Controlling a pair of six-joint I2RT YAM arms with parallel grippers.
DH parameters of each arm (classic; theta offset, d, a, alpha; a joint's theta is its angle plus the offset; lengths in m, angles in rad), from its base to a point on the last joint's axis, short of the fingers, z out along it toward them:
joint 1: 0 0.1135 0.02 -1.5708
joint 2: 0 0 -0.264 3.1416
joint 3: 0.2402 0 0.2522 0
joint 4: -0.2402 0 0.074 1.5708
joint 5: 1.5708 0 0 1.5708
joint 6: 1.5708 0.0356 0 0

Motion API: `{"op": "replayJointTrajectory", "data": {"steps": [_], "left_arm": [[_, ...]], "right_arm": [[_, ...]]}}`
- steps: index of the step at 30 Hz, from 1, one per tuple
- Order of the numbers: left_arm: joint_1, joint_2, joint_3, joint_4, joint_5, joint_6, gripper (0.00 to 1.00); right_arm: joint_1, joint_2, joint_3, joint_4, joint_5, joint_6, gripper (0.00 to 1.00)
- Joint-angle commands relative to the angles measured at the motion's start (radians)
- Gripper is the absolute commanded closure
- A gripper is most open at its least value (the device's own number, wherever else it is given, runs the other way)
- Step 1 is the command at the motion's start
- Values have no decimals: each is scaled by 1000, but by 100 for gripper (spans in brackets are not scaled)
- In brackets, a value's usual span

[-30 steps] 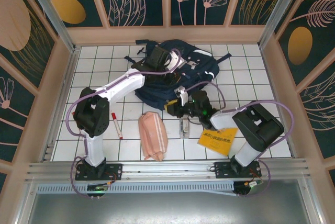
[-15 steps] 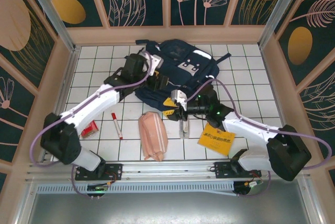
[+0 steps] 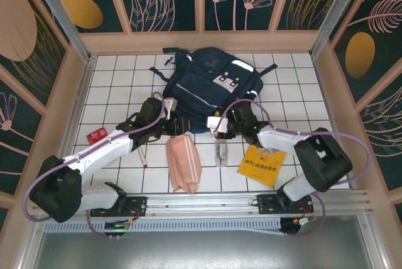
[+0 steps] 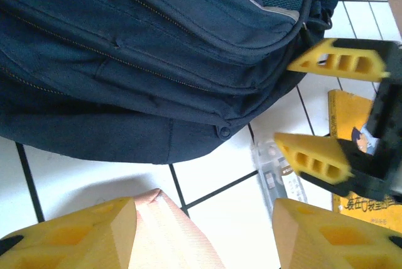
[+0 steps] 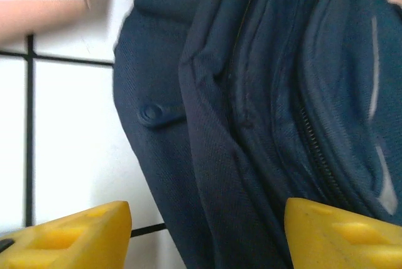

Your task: Pack books, pencil case, and school supplies into a backpack

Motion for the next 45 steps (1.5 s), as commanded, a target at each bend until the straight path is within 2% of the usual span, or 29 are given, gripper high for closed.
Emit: {"op": "replayJointTrajectory", "data": {"steps": [1,2,4,6,13,18,24,27,31,35,38,42,45], "left_arm": [[-11,-14,-17,95,32,-55,43],[-14,-10,-19,100,31,-54,43],[-25,2,-15,104,35,-39,43],[-31,10,-3,105,35,-22,43],[-38,77,96,95,24,35,43],[-79,150,152,91,-23,80,43],[-91,219,170,93,-97,120,43],[-95,265,190,125,-87,153,44],[-108,309,217,170,-42,172,48],[-111,320,217,180,-69,196,82],[-111,307,220,150,-76,243,98],[-111,265,225,71,-22,358,100],[-105,221,195,32,-43,445,100]], "right_arm": [[20,62,58,89,108,-117,46],[23,72,62,113,111,-113,56],[23,62,79,125,68,-78,84],[17,44,117,86,11,-30,100],[-47,-3,219,-39,-234,154,100],[-105,-9,237,-16,-368,272,100],[-143,3,277,-38,-505,327,100],[-143,10,284,-45,-537,331,100],[-137,9,279,-30,-546,344,100],[-131,3,277,-56,-534,319,100],[-130,-6,270,-91,-488,271,100],[-139,-8,284,-278,-321,68,100],[-183,-46,237,-296,-260,10,100]]}}
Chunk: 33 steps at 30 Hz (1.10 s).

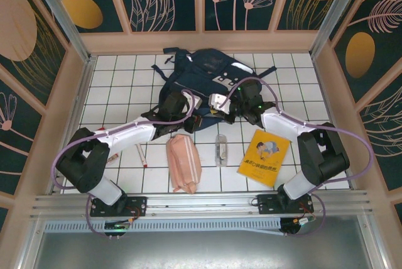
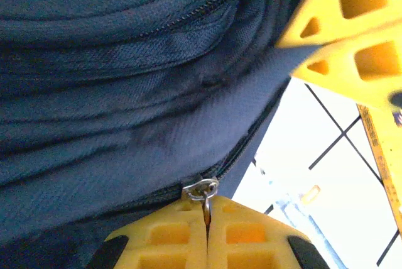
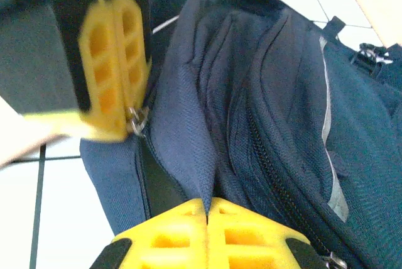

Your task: Pack books, pencil case, and school supplies into a backpack

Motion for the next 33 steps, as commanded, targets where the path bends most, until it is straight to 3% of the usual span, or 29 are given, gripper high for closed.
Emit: {"op": "replayJointTrajectory", "data": {"steps": [1,5,9,10,13,14,17,23,25,28,30,33], "left_arm": [[10,-88,-13,-32,8,145,100],[114,-135,-87,8,34,201,100],[126,-107,-40,-52,-13,344,100],[125,-97,-32,-56,7,352,100],[123,-88,-15,-30,148,321,100],[120,-97,-25,-3,179,297,100],[102,-137,-62,62,225,257,100],[81,-169,-94,131,301,217,100],[80,-168,-90,141,306,205,100],[81,-182,-85,130,250,232,100],[103,-185,-78,101,190,259,100],[180,-166,-77,63,169,295,100]], "right_arm": [[-47,-80,-22,-63,105,-133,100],[-64,-108,-76,-35,146,-176,100],[-62,-116,-115,8,128,-148,100],[-62,-122,-125,27,115,-120,93],[-59,-187,-187,152,-4,50,50],[-55,-211,-204,194,-30,119,44],[-20,-229,-214,220,-80,217,36],[99,-79,-120,211,1,228,28],[105,-34,-96,212,22,204,34],[106,0,-58,91,34,79,78],[106,-13,-65,24,47,-2,99],[105,-60,-99,-21,102,-94,100]]}}
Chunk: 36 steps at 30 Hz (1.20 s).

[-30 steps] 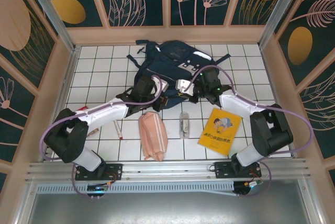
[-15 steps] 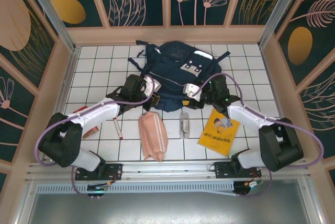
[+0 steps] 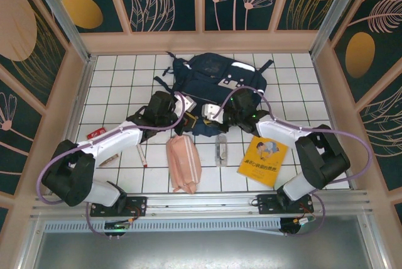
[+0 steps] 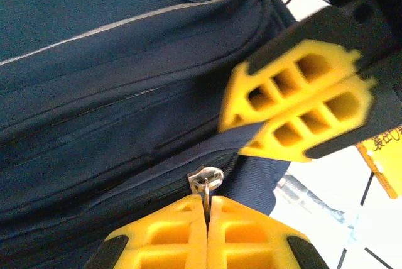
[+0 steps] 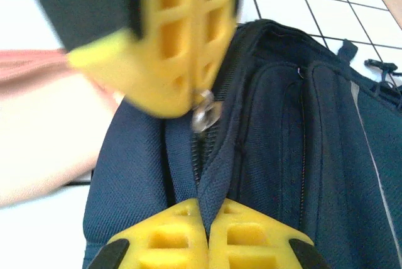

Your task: Pack books, pencil case, and school supplies into a backpack

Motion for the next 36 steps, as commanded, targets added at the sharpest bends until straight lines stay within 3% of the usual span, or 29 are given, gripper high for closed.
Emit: {"op": "replayJointTrajectory", "data": {"steps": [1,6,8,12,13,16,20,23,27,30,33,36], "left_arm": [[87,-24,10,31,-49,72,100],[150,15,20,13,-163,174,100],[150,36,29,-6,-158,211,100],[147,28,12,36,-22,132,100],[143,14,1,64,14,98,100],[108,-26,-23,124,84,28,100],[70,-36,-17,126,136,-12,100],[51,-23,6,120,168,-65,100],[53,-56,3,153,129,-89,100],[98,-63,15,108,92,-51,100],[163,-20,22,47,84,27,100],[181,38,33,-11,-55,126,100]], "right_arm": [[-9,-58,-25,-120,103,-152,100],[-26,-120,-81,-109,148,-206,100],[-28,-137,-95,-71,131,-168,100],[-51,-154,-107,59,12,61,43],[-47,-152,-105,97,-23,132,37],[-13,-112,-65,154,-72,299,31],[43,0,46,102,-54,354,31],[53,70,56,128,-21,346,36],[50,90,45,50,-1,190,77],[24,36,40,-46,-24,71,97],[-2,-22,49,-168,1,-52,100],[-13,-75,32,-198,23,-115,100]]}}
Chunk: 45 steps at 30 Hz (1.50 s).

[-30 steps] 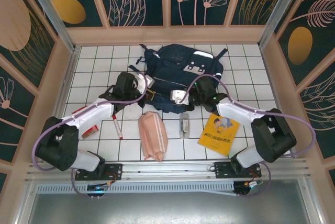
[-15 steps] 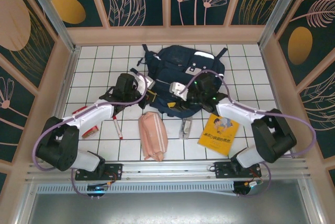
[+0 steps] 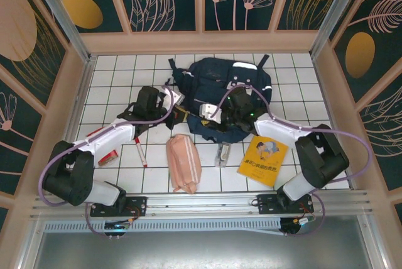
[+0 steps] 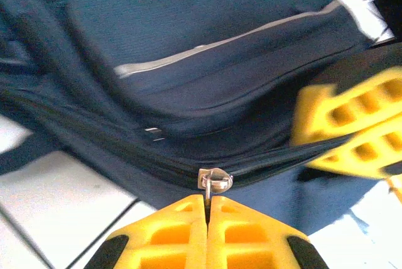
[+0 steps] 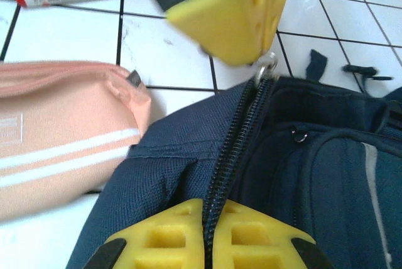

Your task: Pack books, pencil case, and school supplies into a backpack

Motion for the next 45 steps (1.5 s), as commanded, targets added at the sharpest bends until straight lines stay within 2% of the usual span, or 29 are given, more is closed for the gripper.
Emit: {"op": "replayJointTrajectory", "data": {"steps": [1,6,12,16,21,22,24,26,30,31,33,34,36,38,39,41,45], "left_arm": [[53,62,51,-41,-169,122,100],[126,165,91,18,-209,80,100],[139,263,206,29,-245,83,100],[152,385,279,10,-271,77,100],[153,447,329,-18,-306,66,100],[154,438,322,-12,-310,64,100],[155,417,305,0,-373,38,89],[164,414,306,-17,-411,35,89],[196,435,299,-33,-398,46,90],[200,430,288,-23,-385,49,86],[198,392,269,-18,-325,65,66],[198,355,251,-11,-274,75,61],[199,244,182,50,-209,80,57],[199,137,104,107,-244,74,52],[199,98,91,98,-274,83,52],[198,53,106,19,-274,134,52],[194,9,131,-86,-130,247,49]], "right_arm": [[-31,-85,-24,-105,37,-138,100],[-24,-126,-39,-90,43,-178,100],[3,-178,33,-168,74,-273,100],[17,-214,69,-182,100,-326,100],[21,-212,99,-201,108,-339,100],[22,-209,90,-186,104,-330,100],[24,-205,61,-154,104,-323,100],[25,-210,35,-123,105,-308,100],[25,-213,18,-114,103,-297,100],[27,-212,18,-108,101,-287,100],[27,-204,11,-83,96,-252,100],[27,-199,3,-57,90,-233,100],[29,-185,-13,-24,74,-215,100],[36,-167,-26,9,73,-197,100],[43,-156,-31,36,75,-184,99],[56,-134,-44,97,87,-145,86],[63,-92,-55,168,77,-45,72]]}}
